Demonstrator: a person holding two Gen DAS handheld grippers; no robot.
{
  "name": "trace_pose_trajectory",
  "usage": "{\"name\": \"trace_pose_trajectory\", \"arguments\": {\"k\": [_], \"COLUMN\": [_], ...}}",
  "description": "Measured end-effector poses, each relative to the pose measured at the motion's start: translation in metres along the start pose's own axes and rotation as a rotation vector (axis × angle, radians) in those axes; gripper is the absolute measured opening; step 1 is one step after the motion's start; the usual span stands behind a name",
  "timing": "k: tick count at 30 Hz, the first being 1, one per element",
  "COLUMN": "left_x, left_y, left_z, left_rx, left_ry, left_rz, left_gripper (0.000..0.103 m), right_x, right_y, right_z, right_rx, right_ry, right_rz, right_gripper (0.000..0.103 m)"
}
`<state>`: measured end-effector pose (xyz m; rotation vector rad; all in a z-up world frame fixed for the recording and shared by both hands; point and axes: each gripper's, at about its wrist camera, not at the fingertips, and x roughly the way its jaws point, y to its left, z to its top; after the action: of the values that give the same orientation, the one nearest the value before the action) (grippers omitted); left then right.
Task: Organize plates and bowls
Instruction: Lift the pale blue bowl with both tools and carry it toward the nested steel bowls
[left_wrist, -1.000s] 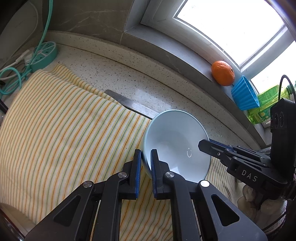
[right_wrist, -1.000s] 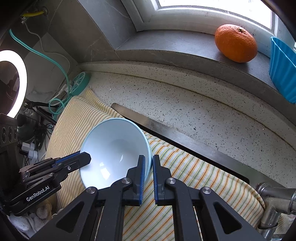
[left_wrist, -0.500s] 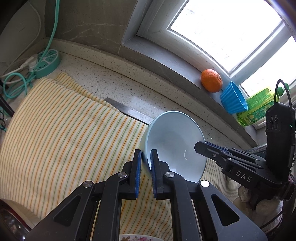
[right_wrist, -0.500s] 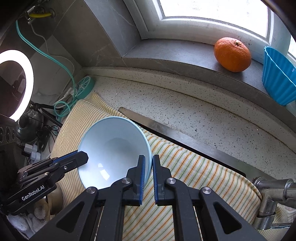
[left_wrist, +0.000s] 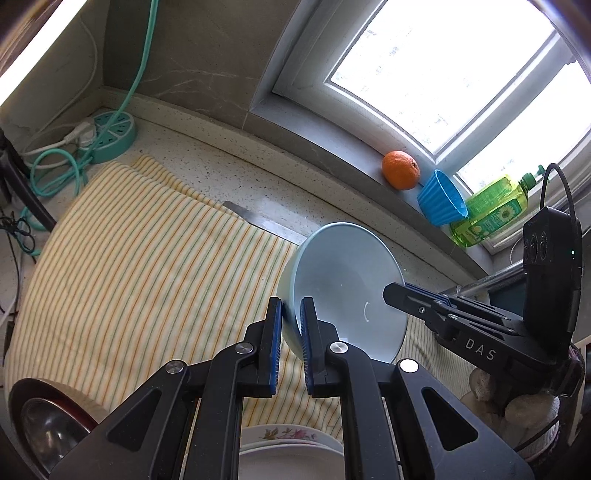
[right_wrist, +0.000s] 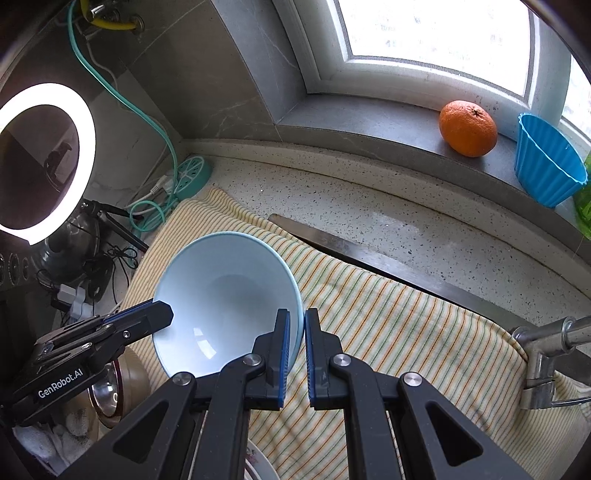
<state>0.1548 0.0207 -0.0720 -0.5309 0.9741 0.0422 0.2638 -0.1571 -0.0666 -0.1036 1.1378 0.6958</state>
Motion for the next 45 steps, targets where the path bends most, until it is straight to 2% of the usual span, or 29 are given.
{"name": "trace_pose_trajectory", "arguments": {"k": [10,28,35,45], "left_x": [-0.047,-0.119,-0.135,-0.141], "left_y": [0.029,0.092,0.123,0.157], "left_z": [-0.022,-0.064,-0.079,-0.098], "left_rx": [0.002,-0.065,-0.103,-0.149], "left_ry": [-0.03,-0.08,-0.075,-0.052], "left_rz": [-0.013,0.006,0.023,0.04], "left_gripper": [0.008,0.008,0.008,0.008], "right_x": [-0.015,-0.013,-0.002,0.022], "right_y": [0.052,0.149,0.184,0.213], "right_z": [-0.019,-0.053,-0.064,-0.08], "right_rx": [-0.022,-0.098,-0.136,-0.164], "right_ry": [-0.011,0.006,0.032,0.084], "right_rz": [0.003,0.047,0.064,0.07], "right_gripper": [0.007,0.007,0.007,0.007]}}
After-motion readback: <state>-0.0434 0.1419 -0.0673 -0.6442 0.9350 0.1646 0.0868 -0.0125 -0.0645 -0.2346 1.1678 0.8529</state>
